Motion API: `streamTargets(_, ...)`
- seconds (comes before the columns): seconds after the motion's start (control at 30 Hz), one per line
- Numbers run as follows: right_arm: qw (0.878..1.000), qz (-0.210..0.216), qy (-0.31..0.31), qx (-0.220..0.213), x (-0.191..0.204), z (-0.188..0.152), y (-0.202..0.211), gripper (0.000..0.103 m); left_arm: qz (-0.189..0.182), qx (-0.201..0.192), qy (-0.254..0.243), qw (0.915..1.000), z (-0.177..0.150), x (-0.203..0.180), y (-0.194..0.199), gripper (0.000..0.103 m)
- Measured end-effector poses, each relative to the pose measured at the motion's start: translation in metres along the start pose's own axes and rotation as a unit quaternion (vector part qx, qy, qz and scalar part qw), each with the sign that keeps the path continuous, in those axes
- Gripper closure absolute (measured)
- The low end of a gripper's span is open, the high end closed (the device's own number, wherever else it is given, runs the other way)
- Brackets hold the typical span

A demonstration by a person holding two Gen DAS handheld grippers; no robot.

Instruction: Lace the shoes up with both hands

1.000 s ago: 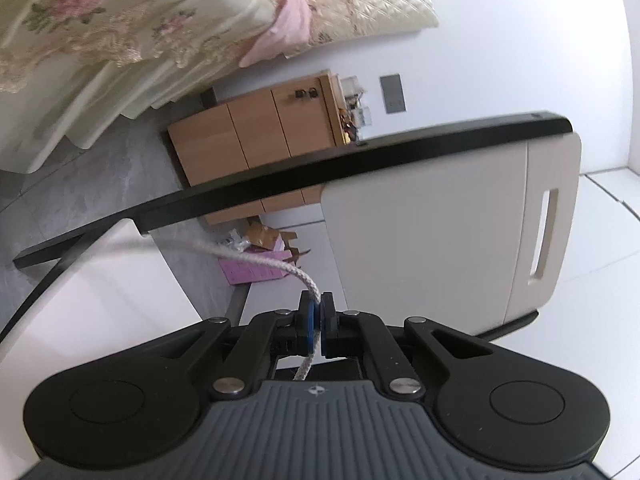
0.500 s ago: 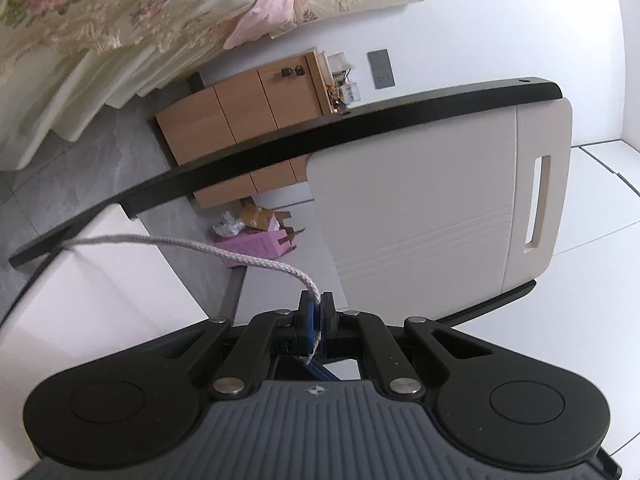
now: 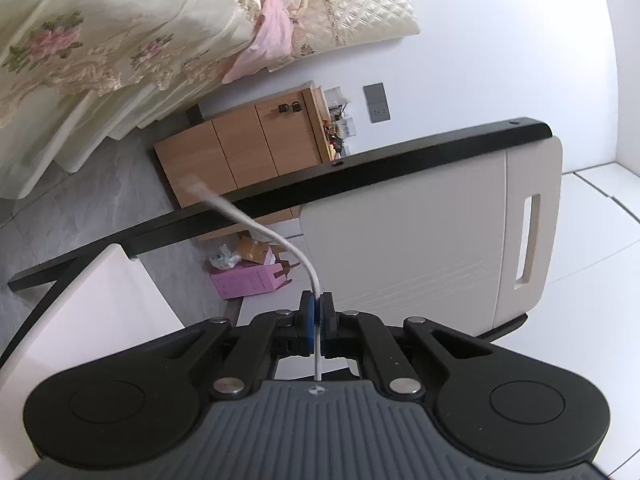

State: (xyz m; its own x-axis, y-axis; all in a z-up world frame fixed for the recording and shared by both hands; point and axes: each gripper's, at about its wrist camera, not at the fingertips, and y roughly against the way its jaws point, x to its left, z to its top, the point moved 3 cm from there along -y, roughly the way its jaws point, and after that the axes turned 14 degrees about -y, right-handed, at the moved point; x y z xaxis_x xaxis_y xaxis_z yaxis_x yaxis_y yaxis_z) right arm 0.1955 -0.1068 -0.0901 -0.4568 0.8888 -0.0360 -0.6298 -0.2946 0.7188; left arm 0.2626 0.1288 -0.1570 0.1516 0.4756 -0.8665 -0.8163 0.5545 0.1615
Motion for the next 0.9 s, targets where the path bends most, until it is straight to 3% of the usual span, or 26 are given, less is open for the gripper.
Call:
streamTargets(0.4,0.999,-0.023,0.005,0.03,-0.024,-0.043,0.017,0.1,0.006,0.004,-0.017,0.9998,0.0,-0.004,0.002,0.101)
streamTargets(0.53,0.999,-0.025,-0.005,0.034,-0.031,-0.052,0.023,0.1,-0.007,0.002,-0.016,0.9998,-0.001,-0.004,0.002,0.101)
streamTargets(0.67,0.999,-0.005,-0.039,0.027,-0.039,-0.056,0.028,0.098,0.015,0.005,-0.078,0.9968,-0.004,-0.018,0.001,0.101)
streamTargets(0.7,0.999,0.002,-0.047,0.027,-0.04,-0.056,0.03,0.093,0.017,0.005,-0.088,0.9959,-0.005,-0.021,0.002,0.101)
streamTargets(0.73,0.998,0.008,-0.056,0.026,-0.041,-0.055,0.032,0.079,0.02,0.006,-0.1,0.9948,-0.006,-0.024,0.002,0.101)
streamTargets(0.77,0.998,0.013,-0.062,0.022,-0.042,-0.053,0.034,0.073,0.024,0.007,-0.112,0.9934,-0.008,-0.027,0.002,0.101)
streamTargets(0.9,0.995,0.046,-0.088,0.007,-0.041,-0.039,0.046,0.071,0.061,0.024,-0.191,0.9793,-0.018,-0.043,-0.004,0.101)
